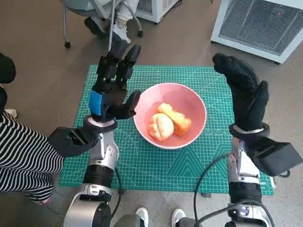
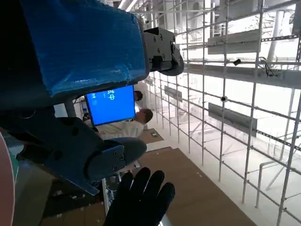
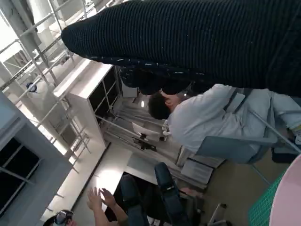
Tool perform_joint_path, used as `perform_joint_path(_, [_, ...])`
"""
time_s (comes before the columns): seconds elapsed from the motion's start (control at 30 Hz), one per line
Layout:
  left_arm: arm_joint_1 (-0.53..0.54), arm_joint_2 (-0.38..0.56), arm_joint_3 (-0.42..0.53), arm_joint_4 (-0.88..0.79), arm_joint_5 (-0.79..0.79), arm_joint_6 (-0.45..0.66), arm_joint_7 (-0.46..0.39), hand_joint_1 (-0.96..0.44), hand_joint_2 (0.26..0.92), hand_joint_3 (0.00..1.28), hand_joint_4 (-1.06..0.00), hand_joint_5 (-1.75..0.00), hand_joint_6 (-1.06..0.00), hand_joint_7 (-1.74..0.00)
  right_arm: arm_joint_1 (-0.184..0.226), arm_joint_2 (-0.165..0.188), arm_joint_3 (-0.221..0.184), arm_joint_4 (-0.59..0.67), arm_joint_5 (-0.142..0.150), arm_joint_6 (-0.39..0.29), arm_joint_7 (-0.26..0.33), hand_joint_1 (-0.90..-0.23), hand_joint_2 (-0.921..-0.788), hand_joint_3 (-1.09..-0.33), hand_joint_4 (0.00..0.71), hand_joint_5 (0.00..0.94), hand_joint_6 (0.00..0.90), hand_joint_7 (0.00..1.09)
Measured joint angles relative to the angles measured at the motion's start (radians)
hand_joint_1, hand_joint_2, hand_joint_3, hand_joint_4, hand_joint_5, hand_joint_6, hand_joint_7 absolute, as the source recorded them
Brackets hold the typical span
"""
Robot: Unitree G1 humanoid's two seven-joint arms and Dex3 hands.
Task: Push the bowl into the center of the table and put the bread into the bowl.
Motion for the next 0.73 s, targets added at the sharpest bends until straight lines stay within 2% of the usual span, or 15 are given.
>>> perform_joint_path(0.73, [0.011,0.012,-0.005,-0.019,0.034,0.013,0.031,-0.14,0.660,0.73,-0.01,-0.45,0.00,-0.67,0.000,0.002,0.000,0.014,0.000,-0.018,0.007,-0.657,-0.921,-0.708,0.156,0.000,0.096,0.37])
